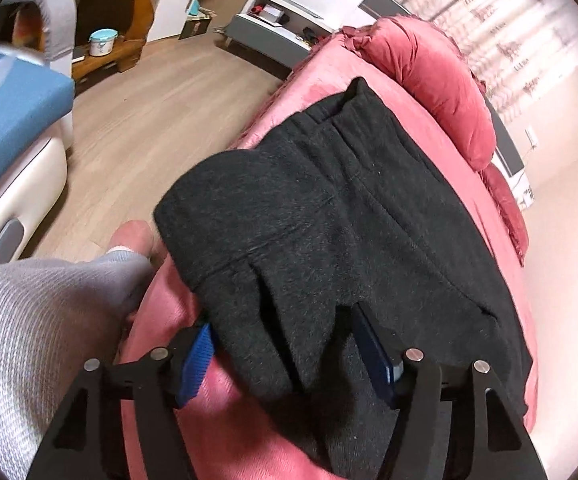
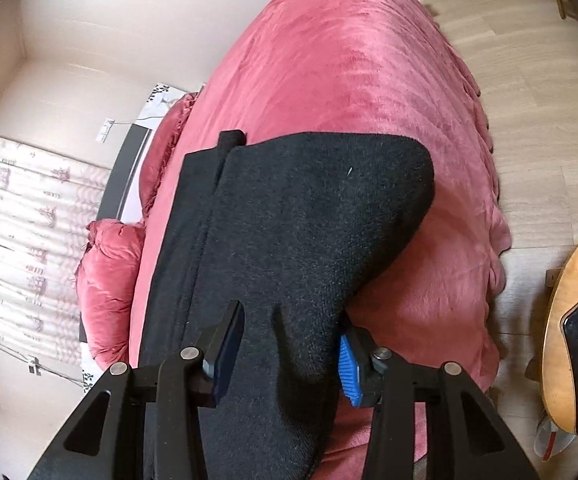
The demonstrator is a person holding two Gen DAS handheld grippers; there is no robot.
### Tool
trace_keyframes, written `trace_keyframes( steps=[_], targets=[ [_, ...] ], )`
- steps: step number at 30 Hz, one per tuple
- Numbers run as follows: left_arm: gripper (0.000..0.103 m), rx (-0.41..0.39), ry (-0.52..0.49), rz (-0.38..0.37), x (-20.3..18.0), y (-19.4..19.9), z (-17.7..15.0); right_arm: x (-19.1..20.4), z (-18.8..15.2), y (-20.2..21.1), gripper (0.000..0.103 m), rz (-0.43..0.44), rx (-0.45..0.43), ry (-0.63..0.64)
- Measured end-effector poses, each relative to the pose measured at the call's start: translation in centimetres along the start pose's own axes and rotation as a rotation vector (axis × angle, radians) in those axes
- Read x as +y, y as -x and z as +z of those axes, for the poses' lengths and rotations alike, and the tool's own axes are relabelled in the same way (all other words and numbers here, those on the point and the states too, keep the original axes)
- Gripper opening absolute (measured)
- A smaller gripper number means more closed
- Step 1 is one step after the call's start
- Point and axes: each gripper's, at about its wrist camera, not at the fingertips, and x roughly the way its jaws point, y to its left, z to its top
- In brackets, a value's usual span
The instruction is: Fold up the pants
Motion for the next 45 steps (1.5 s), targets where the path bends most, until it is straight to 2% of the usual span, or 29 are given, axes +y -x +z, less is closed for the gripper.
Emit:
trace_keyframes(
  steps=[2,4,5,8,9,12,14,18,22,25,29,32,34,35,36,38,40,41,45],
  targets=[
    [0.065,0.011,-0.006,0.014,-0.3,-0.7,0.4,0.2,0.1,-0.3,0.045,-0.009,0.003,0.000],
    [0.058,0.010,-0.011,0.029,-0.5,-0.8,0.5,0.4,0.2,-0.5,0.045,-0.018,0.009,0.010],
    [0.049,0.008,-0.020,0.044,-0.7,-1.0,0.7,0.6,0.3,-0.6,0.043,-0.023,0.013,0.017],
    [0.029,0.007,-0.052,0.060,-0.8,-0.6,0.6,0.8,0.3,-0.7,0.018,-0.092,0.029,0.050],
    [0.021,0.006,-0.053,0.052,-0.8,-0.4,0.8,0.7,0.3,-0.7,0.015,-0.094,0.035,0.045],
    [0.014,-0.010,-0.035,-0.001,-0.7,1.0,1.4,-0.2,0.3,0.3,0.009,-0.012,0.021,-0.038],
    [0.013,-0.021,-0.017,-0.035,-0.8,1.9,1.9,-0.2,0.3,1.3,0.008,0.051,-0.011,-0.081],
    [0.011,-0.055,0.036,-0.116,-0.3,4.5,2.8,1.3,0.7,2.5,0.007,0.124,-0.041,-0.104],
    [0.011,-0.104,0.049,-0.183,-0.2,7.5,4.1,4.5,1.4,4.6,0.007,0.219,-0.071,-0.054],
    [0.011,-0.110,0.060,-0.209,0.3,8.9,4.0,6.1,1.3,6.1,0.007,0.268,-0.083,-0.027],
    [0.011,-0.083,0.066,-0.180,1.4,8.3,2.8,6.0,1.1,8.3,0.007,0.315,-0.112,-0.018],
    [0.012,-0.027,0.103,-0.139,2.7,5.9,1.3,4.6,0.6,8.6,0.007,0.283,-0.115,-0.037],
    [0.016,-0.004,0.105,-0.101,3.3,4.5,0.4,2.9,0.2,8.5,0.007,0.263,-0.106,-0.090],
    [0.024,0.001,0.107,-0.098,3.3,4.0,0.0,2.0,-0.1,8.2,0.007,0.253,-0.099,-0.126],
    [0.040,0.002,0.116,-0.087,3.4,3.6,-0.1,1.3,-0.3,8.0,0.007,0.253,-0.093,-0.154],
    [0.050,0.023,0.168,-0.102,4.2,2.6,-0.1,0.0,-0.9,7.8,0.007,0.256,-0.092,-0.210],
    [0.043,0.043,0.227,-0.108,5.1,2.0,0.1,-0.7,-1.0,7.8,0.007,0.269,-0.097,-0.249],
    [0.027,0.044,0.244,-0.114,5.4,2.0,0.3,-0.7,-1.0,7.8,0.007,0.270,-0.098,-0.255],
    [0.013,0.023,0.154,-0.119,3.8,3.5,0.9,0.9,-0.6,8.4,0.007,0.294,-0.098,-0.213]
  ],
)
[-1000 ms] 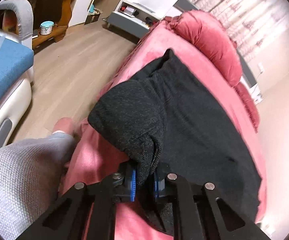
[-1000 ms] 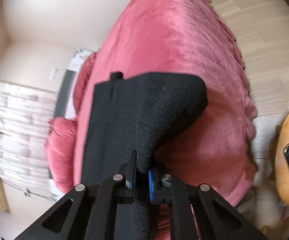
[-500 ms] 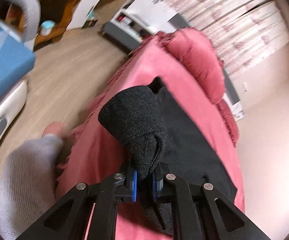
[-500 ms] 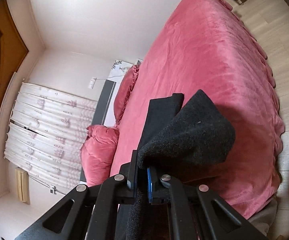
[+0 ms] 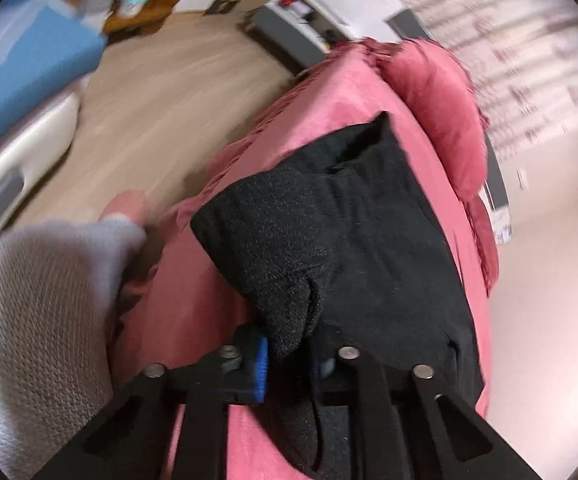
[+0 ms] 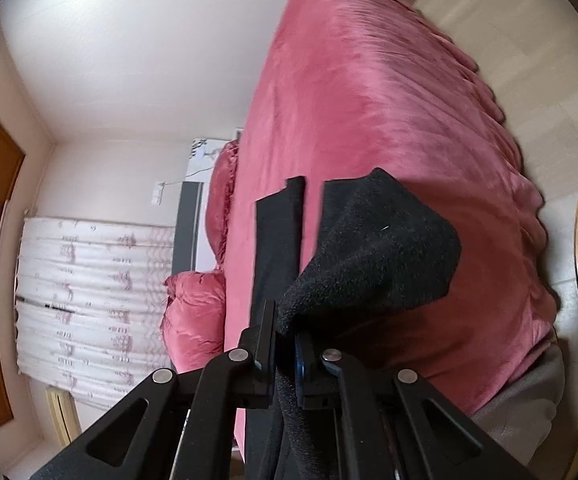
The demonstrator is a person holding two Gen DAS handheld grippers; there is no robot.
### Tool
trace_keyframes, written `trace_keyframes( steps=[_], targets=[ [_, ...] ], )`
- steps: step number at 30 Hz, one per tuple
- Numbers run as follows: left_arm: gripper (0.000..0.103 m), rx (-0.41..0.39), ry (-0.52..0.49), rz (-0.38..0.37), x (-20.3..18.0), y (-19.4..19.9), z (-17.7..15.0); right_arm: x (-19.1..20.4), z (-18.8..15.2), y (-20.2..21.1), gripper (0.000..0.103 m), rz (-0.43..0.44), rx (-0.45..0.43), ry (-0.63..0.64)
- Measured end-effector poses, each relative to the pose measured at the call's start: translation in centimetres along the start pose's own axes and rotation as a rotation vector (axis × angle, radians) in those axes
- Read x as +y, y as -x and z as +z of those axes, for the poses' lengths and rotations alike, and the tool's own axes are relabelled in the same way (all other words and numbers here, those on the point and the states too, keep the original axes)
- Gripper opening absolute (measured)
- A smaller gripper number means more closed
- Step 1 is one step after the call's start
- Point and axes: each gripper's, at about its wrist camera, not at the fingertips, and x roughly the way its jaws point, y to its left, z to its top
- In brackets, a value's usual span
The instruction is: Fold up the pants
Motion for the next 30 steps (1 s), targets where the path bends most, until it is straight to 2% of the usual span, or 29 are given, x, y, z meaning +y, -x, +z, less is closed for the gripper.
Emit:
trace_keyframes(
  steps=[6,11,14,18,21,23,30],
  targets=[
    [0.011,-0.067,0.051,-0.153,-2.3,3.7,1.8,4.7,0.2,0.0,0.007,0.064,0.007,0.079],
    [0.011,-0.081,0.088,-0.247,-3.8,6.2,3.0,8.9,-0.1,1.4,0.007,0.216,-0.017,0.140],
    [0.011,-0.067,0.106,-0.273,-4.3,6.5,3.2,10.8,-0.1,2.4,0.007,0.290,-0.040,0.173],
    [0.011,-0.046,0.141,-0.260,-4.1,5.1,3.5,10.5,0.4,1.5,0.007,0.262,-0.037,0.161],
    [0.011,-0.023,0.190,-0.287,-4.0,4.6,3.5,9.3,0.7,0.0,0.007,0.220,-0.026,0.112],
    [0.011,-0.023,0.189,-0.295,-4.5,4.6,3.9,9.2,1.0,-1.2,0.007,0.204,-0.030,0.107],
    [0.011,-0.038,0.201,-0.369,-9.2,2.8,7.8,12.7,2.7,-6.4,0.007,0.181,-0.017,0.173]
  ],
)
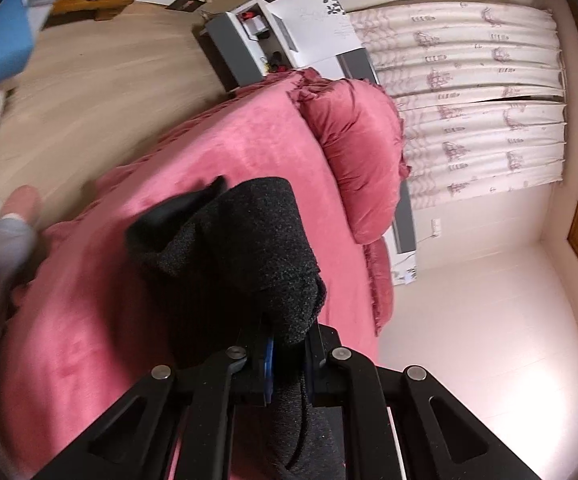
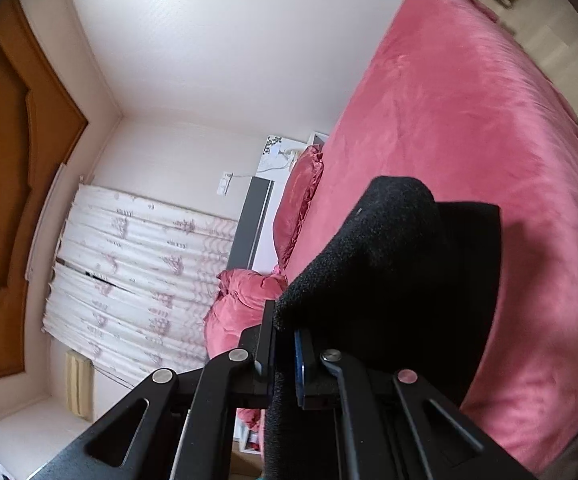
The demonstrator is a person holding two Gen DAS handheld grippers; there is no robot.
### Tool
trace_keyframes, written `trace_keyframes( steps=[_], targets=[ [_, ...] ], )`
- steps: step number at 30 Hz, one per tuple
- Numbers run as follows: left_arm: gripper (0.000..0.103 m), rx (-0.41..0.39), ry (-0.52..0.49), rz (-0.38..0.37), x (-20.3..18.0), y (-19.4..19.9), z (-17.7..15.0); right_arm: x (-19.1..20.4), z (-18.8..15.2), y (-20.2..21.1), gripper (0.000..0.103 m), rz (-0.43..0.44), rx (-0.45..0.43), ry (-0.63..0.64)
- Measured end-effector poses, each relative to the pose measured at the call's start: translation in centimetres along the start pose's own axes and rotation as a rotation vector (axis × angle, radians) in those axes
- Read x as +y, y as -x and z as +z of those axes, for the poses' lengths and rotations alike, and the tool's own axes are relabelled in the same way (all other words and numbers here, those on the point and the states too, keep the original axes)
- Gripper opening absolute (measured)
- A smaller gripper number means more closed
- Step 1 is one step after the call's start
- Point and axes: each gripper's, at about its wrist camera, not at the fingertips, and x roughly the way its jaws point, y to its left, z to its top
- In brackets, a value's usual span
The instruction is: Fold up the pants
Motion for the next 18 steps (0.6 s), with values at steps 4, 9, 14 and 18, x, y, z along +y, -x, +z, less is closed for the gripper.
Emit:
trace_keyframes(
  steps=[4,9,14,18],
  targets=[
    [0.011,0.003,0.044,-0.018,-2.2,-3.3,1.7,0.8,1.5,-4.3,0.007,-0.002,0.012,0.014],
    [0.011,-0.009,0.073,-0.030,-3.9,-6.9,3.4,0.8,2.4,-10.3,0.007,-0.018,0.026,0.015],
    [0.011,-0.015,0.107,-0.010,-4.5,-11.5,5.2,-0.2,2.8,-16.6,0.007,-0.063,0.037,0.007],
    [0.011,-0.012,0.085,0.046,-4.6,-15.4,6.4,-1.5,2.8,-21.7,0.007,-0.129,0.060,0.015]
  ],
)
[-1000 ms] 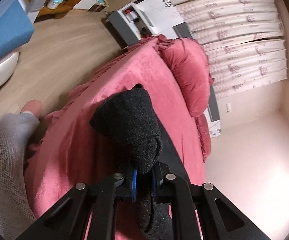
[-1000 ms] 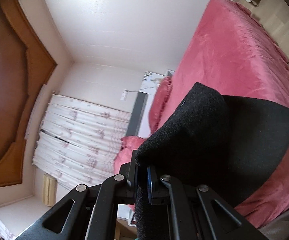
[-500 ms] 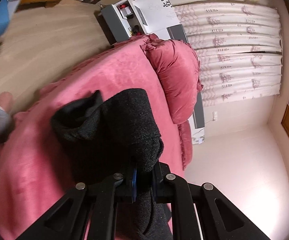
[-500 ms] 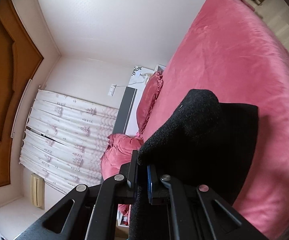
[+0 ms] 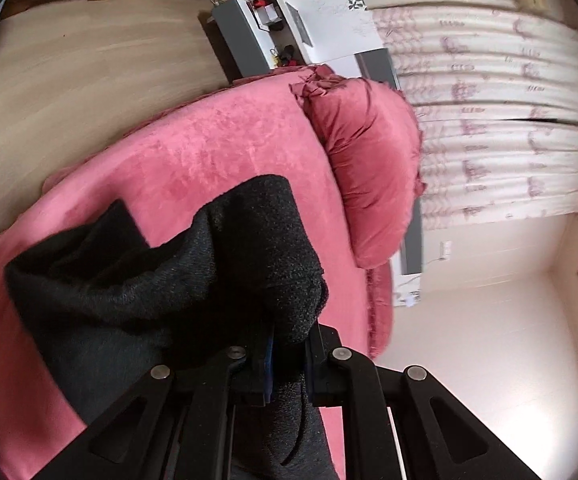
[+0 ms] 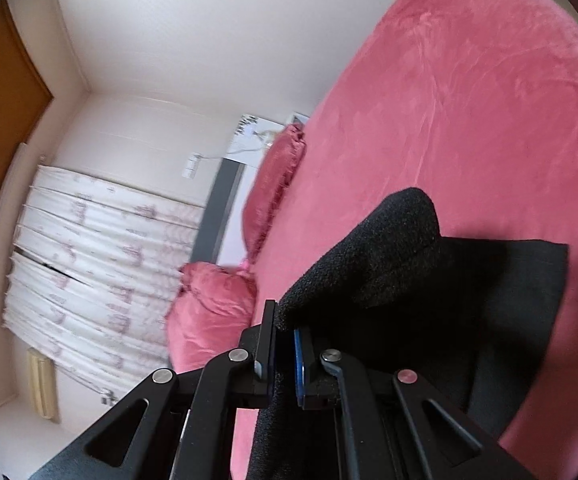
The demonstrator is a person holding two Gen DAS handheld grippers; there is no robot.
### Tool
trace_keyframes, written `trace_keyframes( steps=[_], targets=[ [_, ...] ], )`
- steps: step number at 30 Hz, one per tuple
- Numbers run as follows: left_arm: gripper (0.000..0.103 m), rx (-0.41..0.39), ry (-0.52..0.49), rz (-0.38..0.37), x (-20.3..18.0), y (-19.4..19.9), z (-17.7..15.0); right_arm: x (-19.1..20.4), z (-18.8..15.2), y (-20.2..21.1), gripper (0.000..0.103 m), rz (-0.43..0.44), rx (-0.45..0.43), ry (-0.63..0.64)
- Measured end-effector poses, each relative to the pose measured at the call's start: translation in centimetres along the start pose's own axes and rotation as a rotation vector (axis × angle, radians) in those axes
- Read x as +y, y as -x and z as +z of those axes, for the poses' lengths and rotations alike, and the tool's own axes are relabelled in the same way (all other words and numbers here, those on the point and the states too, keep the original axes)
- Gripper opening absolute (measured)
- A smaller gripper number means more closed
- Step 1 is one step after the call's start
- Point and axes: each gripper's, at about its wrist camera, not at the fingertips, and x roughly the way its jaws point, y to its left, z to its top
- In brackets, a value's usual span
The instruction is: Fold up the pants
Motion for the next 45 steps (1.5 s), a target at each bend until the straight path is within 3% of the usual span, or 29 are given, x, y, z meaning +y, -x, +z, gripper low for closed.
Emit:
trace_keyframes(
  steps=[12,14,15,16,18,19,25,29,32,35,40,45],
  targets=[
    [0.018,-0.030,0.059,0.123,3.0,-8.9,2.4,-3.3,-1.4,-9.4,0.010,-0.184,0.050,-0.001],
    [0.031,-0.060,0.080,0.127,3.8,-9.5,2.4,-4.4,-1.7,-9.9,0.017,-0.189,0.062,-0.027],
    [0.040,-0.079,0.085,0.122,4.1,-9.6,2.4,-4.9,-1.8,-10.1,0.030,-0.195,0.065,-0.044],
    [0.045,-0.100,0.085,0.107,4.3,-9.6,2.4,-5.1,-1.8,-10.2,0.035,-0.208,0.066,-0.056],
    [0.065,-0.155,0.052,0.109,4.0,-9.2,2.4,-5.8,-1.7,-9.9,0.044,-0.247,0.061,-0.070],
    [0.065,-0.171,0.030,0.115,3.8,-8.9,2.4,-6.0,-1.5,-9.7,0.045,-0.262,0.061,-0.069],
    [0.073,-0.133,-0.271,0.251,1.7,-8.4,-0.2,-5.3,0.6,-6.5,0.049,-0.251,0.052,-0.005],
    [0.075,-0.070,-0.453,0.273,2.4,-7.2,-5.2,-5.3,1.7,-2.4,0.049,-0.211,0.046,0.000],
    [0.075,-0.013,-0.577,0.282,3.5,-6.0,-9.6,-6.4,1.8,1.2,0.049,-0.266,0.045,0.031],
    [0.075,0.063,-0.680,0.279,4.2,-5.3,-13.7,-8.2,0.9,3.4,0.049,-0.293,0.105,0.054],
    [0.075,0.194,-0.889,0.246,3.0,-5.6,-19.3,-10.4,-0.2,3.1,0.049,-0.247,0.167,0.024],
    [0.075,0.220,-1.039,0.283,1.1,-7.9,-22.1,-12.1,-0.6,-0.3,0.048,-0.218,0.174,-0.072]
  ],
)
